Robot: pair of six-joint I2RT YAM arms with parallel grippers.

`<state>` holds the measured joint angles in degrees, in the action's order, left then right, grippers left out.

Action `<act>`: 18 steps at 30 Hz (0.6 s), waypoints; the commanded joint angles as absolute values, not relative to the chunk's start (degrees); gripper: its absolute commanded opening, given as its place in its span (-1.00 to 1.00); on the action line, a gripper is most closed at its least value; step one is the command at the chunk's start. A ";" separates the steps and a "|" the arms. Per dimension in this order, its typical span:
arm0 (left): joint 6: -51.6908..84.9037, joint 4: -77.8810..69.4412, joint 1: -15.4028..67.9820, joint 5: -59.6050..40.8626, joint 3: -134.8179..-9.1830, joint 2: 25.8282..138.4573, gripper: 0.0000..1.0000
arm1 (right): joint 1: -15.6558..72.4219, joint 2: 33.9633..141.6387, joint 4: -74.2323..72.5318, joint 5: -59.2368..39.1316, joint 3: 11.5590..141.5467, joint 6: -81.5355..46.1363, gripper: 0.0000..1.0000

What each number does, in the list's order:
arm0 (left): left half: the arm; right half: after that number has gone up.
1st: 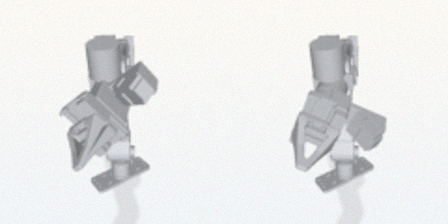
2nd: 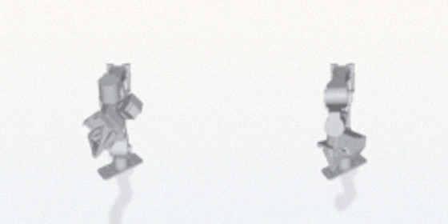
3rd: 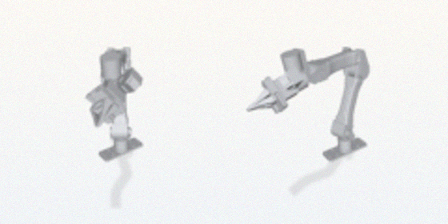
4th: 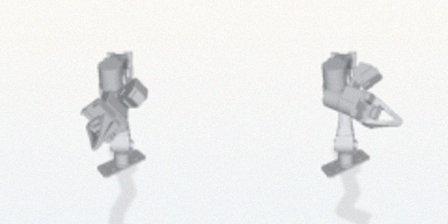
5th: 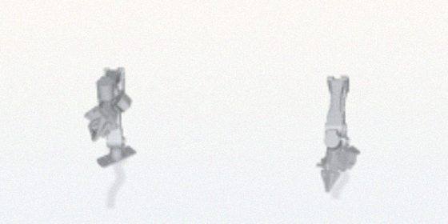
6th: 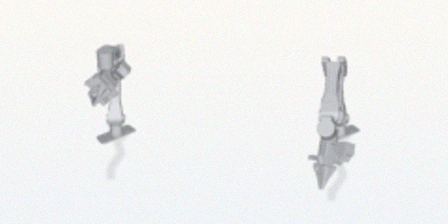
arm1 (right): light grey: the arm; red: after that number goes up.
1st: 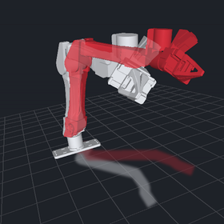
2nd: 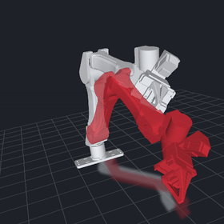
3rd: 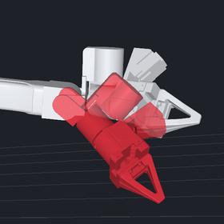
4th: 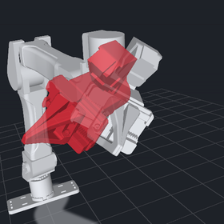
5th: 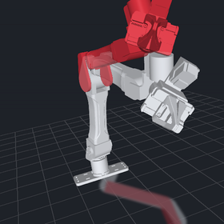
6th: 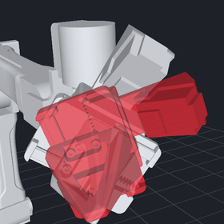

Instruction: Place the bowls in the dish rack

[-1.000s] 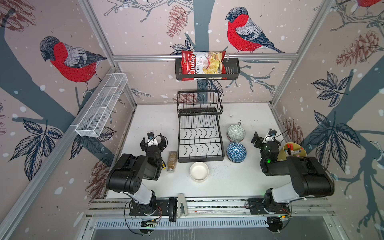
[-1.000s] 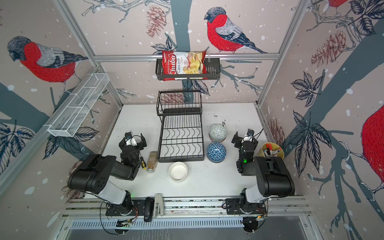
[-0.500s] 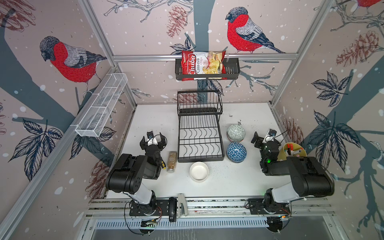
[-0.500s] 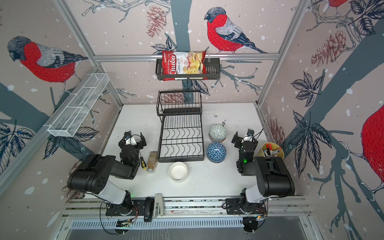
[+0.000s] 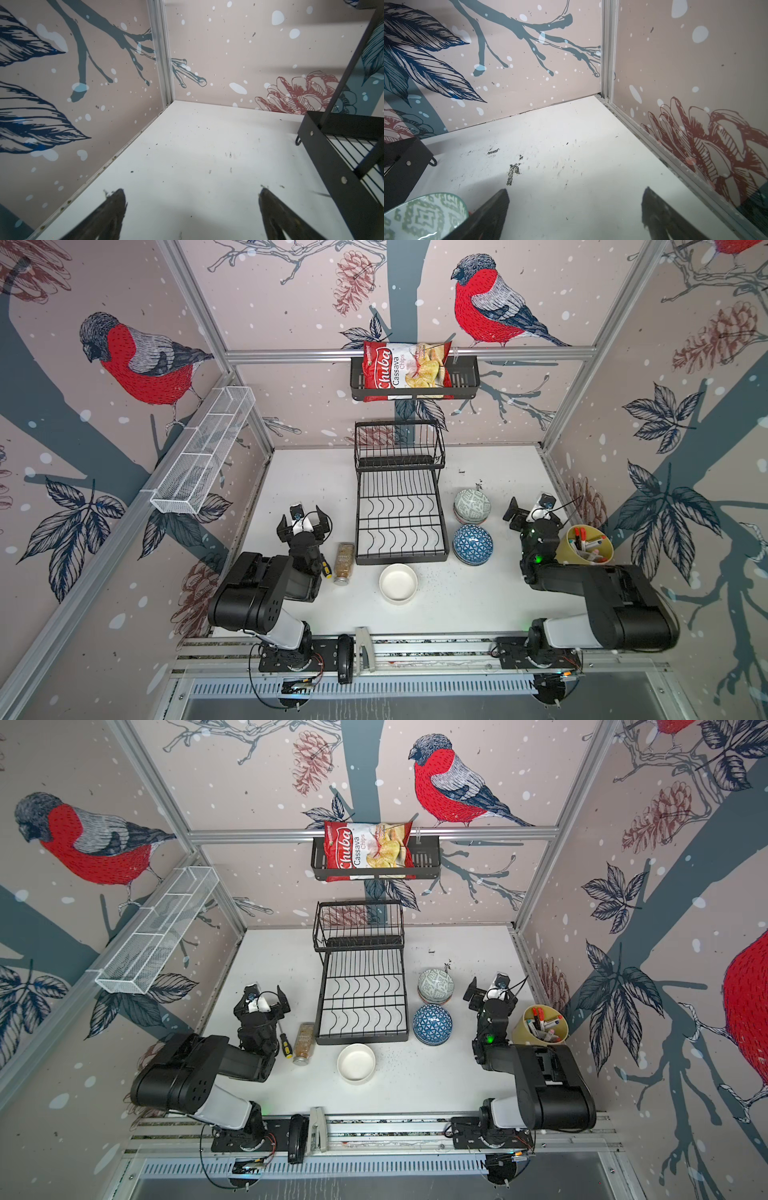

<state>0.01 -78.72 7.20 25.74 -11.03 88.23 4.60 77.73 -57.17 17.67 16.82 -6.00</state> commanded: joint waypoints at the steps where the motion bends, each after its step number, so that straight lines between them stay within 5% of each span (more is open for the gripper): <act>1: -0.26 -78.84 7.21 26.55 -11.52 88.14 0.97 | 5.42 75.02 -42.88 20.00 21.26 -8.47 0.99; 12: 1.09 -65.56 7.20 30.93 -14.02 78.82 0.97 | 11.35 66.04 -20.43 22.42 30.05 -14.71 0.99; 18: 8.57 -39.50 7.54 32.84 -23.44 72.29 0.97 | 17.83 63.16 -5.76 23.75 36.00 -21.02 0.99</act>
